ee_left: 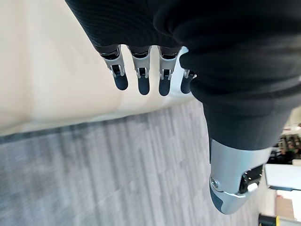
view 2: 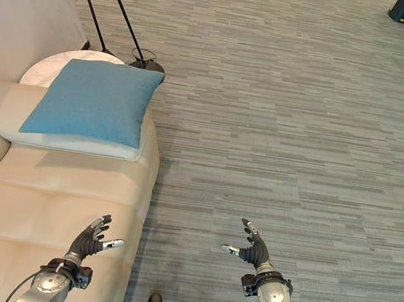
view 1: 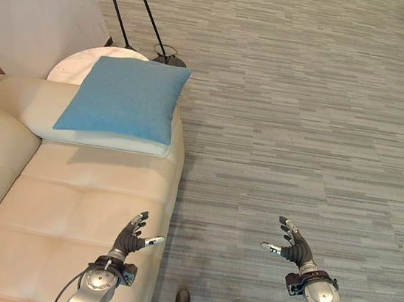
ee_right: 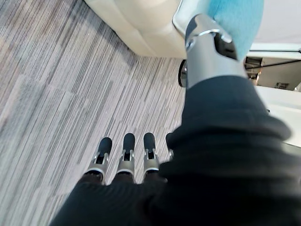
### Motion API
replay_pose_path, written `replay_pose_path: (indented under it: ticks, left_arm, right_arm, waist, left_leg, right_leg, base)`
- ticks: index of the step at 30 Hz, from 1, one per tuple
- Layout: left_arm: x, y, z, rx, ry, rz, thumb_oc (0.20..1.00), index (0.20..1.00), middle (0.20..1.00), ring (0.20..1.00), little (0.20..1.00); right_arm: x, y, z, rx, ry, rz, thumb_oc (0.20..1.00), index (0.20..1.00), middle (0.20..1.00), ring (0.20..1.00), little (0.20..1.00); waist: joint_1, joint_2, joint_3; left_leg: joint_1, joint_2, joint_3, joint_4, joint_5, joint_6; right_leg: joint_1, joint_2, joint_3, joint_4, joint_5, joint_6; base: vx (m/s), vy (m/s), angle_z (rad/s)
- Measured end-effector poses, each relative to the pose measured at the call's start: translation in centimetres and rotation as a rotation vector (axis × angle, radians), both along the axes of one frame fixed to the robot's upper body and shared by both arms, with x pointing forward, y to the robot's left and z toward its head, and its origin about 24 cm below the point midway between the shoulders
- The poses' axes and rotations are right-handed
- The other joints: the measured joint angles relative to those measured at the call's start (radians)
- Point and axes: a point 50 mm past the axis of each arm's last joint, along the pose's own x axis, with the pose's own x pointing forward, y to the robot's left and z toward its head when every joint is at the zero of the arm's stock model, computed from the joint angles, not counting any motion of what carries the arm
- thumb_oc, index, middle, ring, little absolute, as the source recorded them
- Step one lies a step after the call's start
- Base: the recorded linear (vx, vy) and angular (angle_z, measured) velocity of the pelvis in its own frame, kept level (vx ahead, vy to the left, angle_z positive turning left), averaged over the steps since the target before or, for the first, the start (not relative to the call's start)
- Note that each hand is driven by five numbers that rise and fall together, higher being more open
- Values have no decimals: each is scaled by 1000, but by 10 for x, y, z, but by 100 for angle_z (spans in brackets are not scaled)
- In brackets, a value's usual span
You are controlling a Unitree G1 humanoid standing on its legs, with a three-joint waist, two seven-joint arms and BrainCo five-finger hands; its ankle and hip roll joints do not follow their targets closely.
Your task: Pick up all the scattered cushions and arrange them neatly on the sofa.
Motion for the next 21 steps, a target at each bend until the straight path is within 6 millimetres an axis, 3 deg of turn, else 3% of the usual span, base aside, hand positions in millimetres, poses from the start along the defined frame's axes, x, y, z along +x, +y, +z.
replay_pose_path:
  ticks: [2, 4, 6, 8, 11, 12, 13, 15, 17, 19, 21]
  left_arm:
    - [-1, 5, -2, 6, 13, 27, 1000, 1000, 1000, 1000, 1000]
    - [-3, 6, -4, 8, 22, 32, 1000, 1000, 1000, 1000, 1000]
    - [-3, 6, -5, 11, 28, 34, 1000, 1000, 1000, 1000, 1000]
    - [-8, 3, -9, 3, 44, 27, 1000, 1000, 1000, 1000, 1000]
    - [-10, -6, -13, -15, 52, 9, 1000, 1000, 1000, 1000, 1000]
    - [-7, -8, -14, -13, 57, -7, 1000, 1000, 1000, 1000, 1000]
    - [-14, -6, -17, -11, 75, 4, 1000, 1000, 1000, 1000, 1000]
    - [-29, -3, -29, -12, 141, 29, 1000, 1000, 1000, 1000, 1000]
    - [-31, 2, -32, -6, 157, 56, 1000, 1000, 1000, 1000, 1000]
    - [-29, 7, -30, -7, 143, 88, 1000, 1000, 1000, 1000, 1000]
    - [-30, 8, -33, -3, 153, 103, 1000, 1000, 1000, 1000, 1000]
  right_arm:
    - [3, 3, 4, 4, -19, 15, 1000, 1000, 1000, 1000, 1000]
    - [-1, 2, 0, -1, 2, 15, 1000, 1000, 1000, 1000, 1000]
    - [-2, 3, -3, -1, 13, 10, 1000, 1000, 1000, 1000, 1000]
    - [-11, 1, -9, 1, 44, -1, 1000, 1000, 1000, 1000, 1000]
    - [-18, -7, -16, -15, 81, -24, 1000, 1000, 1000, 1000, 1000]
    - [-12, -13, -18, -28, 89, -45, 1000, 1000, 1000, 1000, 1000]
    - [-8, -16, -11, -37, 62, -41, 1000, 1000, 1000, 1000, 1000]
    - [0, -22, -3, -67, 26, -34, 1000, 1000, 1000, 1000, 1000]
    - [2, -27, 1, -84, 14, -44, 1000, 1000, 1000, 1000, 1000]
    - [4, -27, 3, -88, 2, -48, 1000, 1000, 1000, 1000, 1000]
    - [1, -24, 0, -79, 12, -47, 1000, 1000, 1000, 1000, 1000]
  waist:
    - [1, 1, 7]
    - [-22, -1, 15]
    - [-29, -13, 16]
    - [-51, -22, 10]
    - [-60, 7, 5]
    - [-58, 12, 13]
    - [-33, 3, 8]
    - [-29, 40, -1]
    - [-24, 34, -10]
    - [-18, 17, -2]
    - [-17, -14, 10]
  left_leg:
    - [11, 6, 0, 1, -37, -25]
    - [52, 2, -13, -11, -64, -50]
    - [83, -5, -24, -14, -85, -56]
    - [123, -10, -74, -5, -123, -75]
    - [154, 43, -114, 58, -165, -132]
    - [30, 65, -82, 306, -188, -162]
    - [-21, 87, -45, 454, -155, -159]
    - [-24, 134, -60, 558, -129, -184]
    - [-83, 166, -7, 676, -113, -185]
    - [-120, 154, 30, 619, -124, -192]
    - [-141, 137, 105, 435, -133, -190]
  right_leg:
    - [-53, 2, 4, -170, 75, 15]
    - [-75, 4, 13, -401, 211, 32]
    - [-65, 1, 20, -535, 287, 42]
    - [-31, -18, 36, -528, 303, 33]
    - [9, 10, -3, -478, 394, -7]
    - [39, 16, -36, -498, 369, -45]
    - [66, 31, -25, -521, 387, -80]
    - [123, 79, -28, -517, 349, -154]
    - [176, 96, -30, -554, 324, -171]
    - [233, 96, -26, -593, 315, -171]
    - [317, 88, -45, -668, 333, -161]
  base:
    - [404, -104, -13]
    - [471, -174, 25]
    - [394, -178, 25]
    - [423, -261, 64]
    - [422, -320, 76]
    - [348, -203, 21]
    - [355, -191, -9]
    - [274, -120, -31]
    - [292, -47, 5]
    - [447, -32, 12]
    - [358, 11, 22]
